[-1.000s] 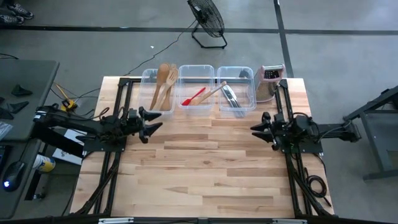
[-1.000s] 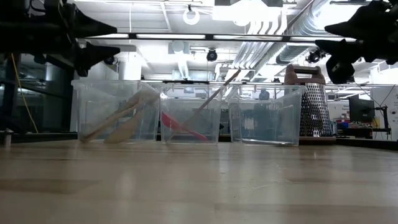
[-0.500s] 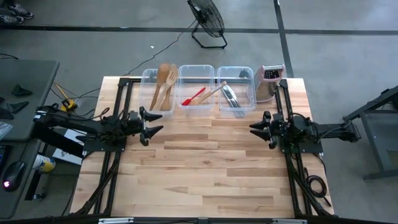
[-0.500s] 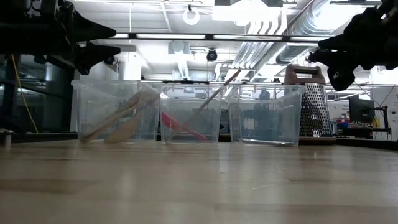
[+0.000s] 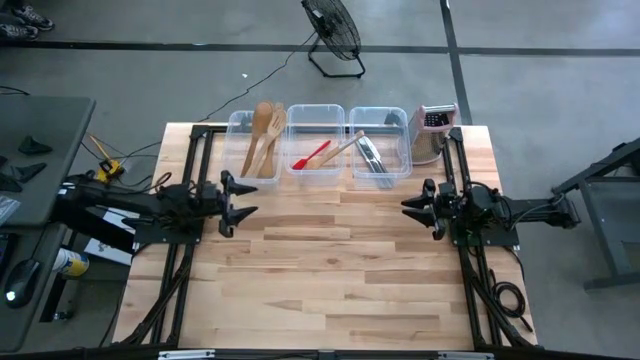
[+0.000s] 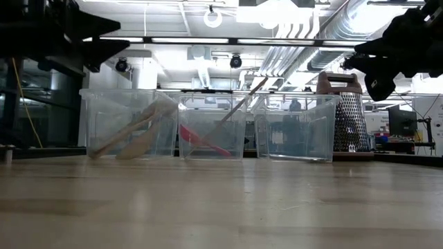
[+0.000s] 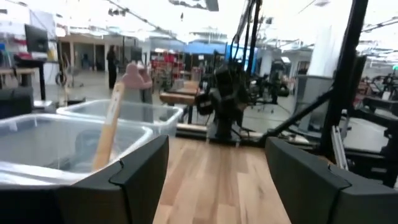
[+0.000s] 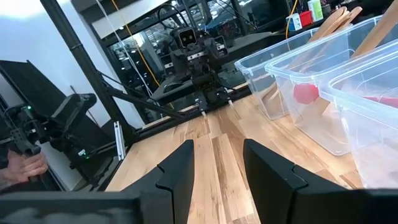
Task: Pick & Place Kitchen Items
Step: Return to Home Position
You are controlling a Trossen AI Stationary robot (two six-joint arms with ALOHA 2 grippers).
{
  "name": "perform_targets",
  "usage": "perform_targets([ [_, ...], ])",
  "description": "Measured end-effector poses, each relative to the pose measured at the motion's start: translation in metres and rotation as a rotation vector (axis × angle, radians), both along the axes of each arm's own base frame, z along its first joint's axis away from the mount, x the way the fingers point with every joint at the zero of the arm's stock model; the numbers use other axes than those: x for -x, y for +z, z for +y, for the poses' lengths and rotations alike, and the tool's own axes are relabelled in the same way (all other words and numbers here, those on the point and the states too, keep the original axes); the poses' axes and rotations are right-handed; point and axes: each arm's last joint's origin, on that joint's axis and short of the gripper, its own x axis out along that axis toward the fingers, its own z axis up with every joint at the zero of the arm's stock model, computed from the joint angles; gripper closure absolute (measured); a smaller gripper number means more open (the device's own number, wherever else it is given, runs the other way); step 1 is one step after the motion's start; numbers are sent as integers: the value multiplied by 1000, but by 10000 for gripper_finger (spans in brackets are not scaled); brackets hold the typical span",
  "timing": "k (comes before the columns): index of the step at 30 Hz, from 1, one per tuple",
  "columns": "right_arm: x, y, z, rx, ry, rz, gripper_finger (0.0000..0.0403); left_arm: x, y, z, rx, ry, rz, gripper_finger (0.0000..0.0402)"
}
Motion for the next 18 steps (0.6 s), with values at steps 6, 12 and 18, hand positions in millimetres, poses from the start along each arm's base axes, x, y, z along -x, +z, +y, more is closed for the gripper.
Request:
perform_targets([
  [6, 0, 0, 0, 0, 0, 1, 272, 10, -3, -1, -14, -77, 31, 137],
  [12, 0, 0, 0, 0, 0, 2, 272, 24, 1, -3, -37, -208, -38, 137],
  [18, 0, -1, 0, 0, 1, 3, 272, 24, -1, -3, 111, -250, 45, 137],
])
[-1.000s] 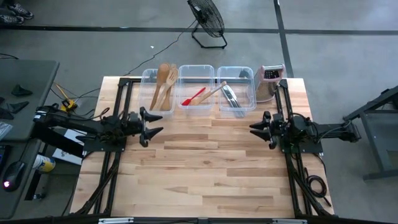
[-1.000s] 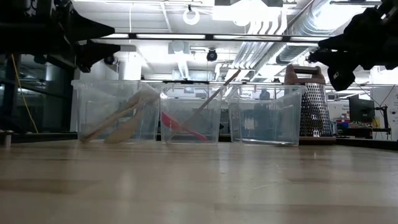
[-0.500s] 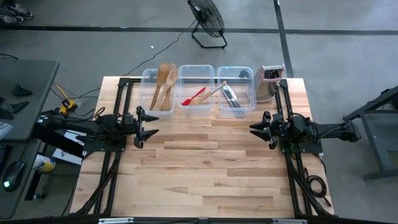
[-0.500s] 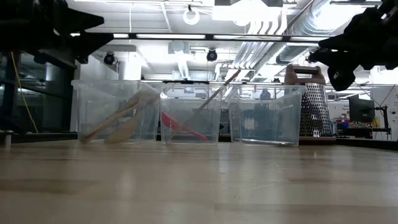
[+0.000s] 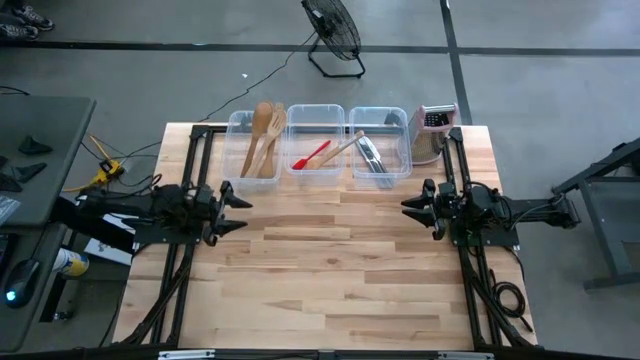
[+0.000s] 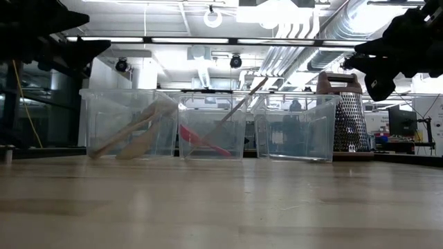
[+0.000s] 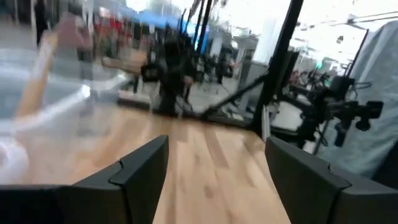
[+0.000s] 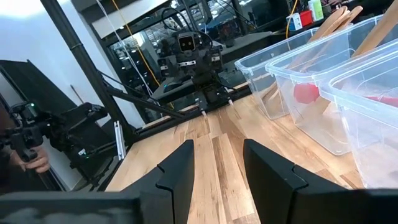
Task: Pick & Place Kitchen Items
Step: Return to Home Position
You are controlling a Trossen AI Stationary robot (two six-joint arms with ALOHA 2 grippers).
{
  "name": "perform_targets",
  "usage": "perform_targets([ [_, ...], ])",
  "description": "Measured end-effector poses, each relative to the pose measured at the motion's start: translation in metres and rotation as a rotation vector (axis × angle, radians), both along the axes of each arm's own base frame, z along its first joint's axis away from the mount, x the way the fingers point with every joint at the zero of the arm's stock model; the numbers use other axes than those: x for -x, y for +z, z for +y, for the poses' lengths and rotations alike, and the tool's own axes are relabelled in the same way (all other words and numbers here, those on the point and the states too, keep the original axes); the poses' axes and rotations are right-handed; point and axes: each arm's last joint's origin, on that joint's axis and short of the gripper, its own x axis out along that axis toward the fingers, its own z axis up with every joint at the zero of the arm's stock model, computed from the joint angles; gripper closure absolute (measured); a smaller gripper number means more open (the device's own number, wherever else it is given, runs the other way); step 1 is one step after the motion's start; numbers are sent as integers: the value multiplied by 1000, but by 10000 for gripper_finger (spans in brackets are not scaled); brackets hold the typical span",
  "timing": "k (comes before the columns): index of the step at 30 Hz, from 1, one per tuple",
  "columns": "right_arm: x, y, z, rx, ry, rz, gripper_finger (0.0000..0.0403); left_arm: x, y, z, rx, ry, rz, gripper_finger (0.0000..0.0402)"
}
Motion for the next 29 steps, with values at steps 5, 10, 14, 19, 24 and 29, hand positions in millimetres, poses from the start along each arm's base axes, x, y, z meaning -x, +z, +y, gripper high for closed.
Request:
perform_targets([
  [5, 0, 0, 0, 0, -1, 0, 272, -1, -2, 0, 55, -6, 57, 137],
  [10, 0, 0, 0, 0, -2, 0, 272, -1, -6, 0, 42, -3, 103, 137],
  [14, 0, 0, 0, 0, -2, 0, 272, -1, -5, 0, 42, -3, 95, 137],
  [19, 0, 0, 0, 0, -3, 0, 272, -1, -6, 0, 41, -3, 106, 137],
  [24, 0, 0, 0, 0, -3, 0, 272, -1, -7, 0, 39, -2, 120, 137],
  [29, 0, 0, 0, 0, -3, 0, 272, -1, -9, 0, 36, -2, 142, 137],
])
